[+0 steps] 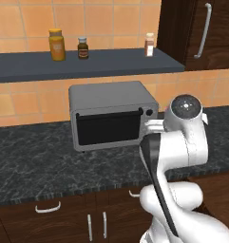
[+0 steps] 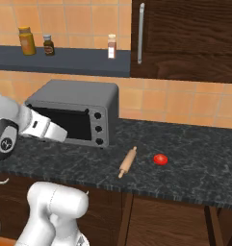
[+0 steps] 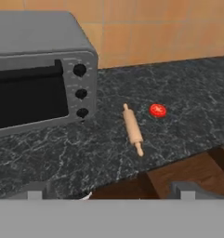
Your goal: Pick the rolling pin from the drawer and place it on the counter.
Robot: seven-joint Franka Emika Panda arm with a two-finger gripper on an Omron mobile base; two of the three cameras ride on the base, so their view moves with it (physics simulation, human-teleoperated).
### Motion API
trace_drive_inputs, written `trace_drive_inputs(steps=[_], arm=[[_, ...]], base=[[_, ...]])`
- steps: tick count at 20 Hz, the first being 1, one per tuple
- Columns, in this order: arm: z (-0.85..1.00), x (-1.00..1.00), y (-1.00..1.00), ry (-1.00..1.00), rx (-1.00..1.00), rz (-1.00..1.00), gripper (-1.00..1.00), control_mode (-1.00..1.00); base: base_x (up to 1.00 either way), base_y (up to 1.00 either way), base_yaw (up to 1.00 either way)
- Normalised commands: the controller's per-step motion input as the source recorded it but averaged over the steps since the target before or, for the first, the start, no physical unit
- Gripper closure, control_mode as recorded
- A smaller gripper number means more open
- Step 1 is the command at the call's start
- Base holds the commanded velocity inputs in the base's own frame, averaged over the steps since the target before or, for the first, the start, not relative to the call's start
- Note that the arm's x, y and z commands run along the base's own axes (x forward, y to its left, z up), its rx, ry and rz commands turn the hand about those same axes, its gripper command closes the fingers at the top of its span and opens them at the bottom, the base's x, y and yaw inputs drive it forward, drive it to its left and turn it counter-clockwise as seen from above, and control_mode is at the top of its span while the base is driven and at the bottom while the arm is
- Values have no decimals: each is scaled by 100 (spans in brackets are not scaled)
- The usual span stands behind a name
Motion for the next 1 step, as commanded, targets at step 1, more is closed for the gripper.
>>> trace_drive_inputs(steps=[1], arm=[[85, -100, 0, -21, 0, 0, -100, -100]], base=[[0, 0, 0]])
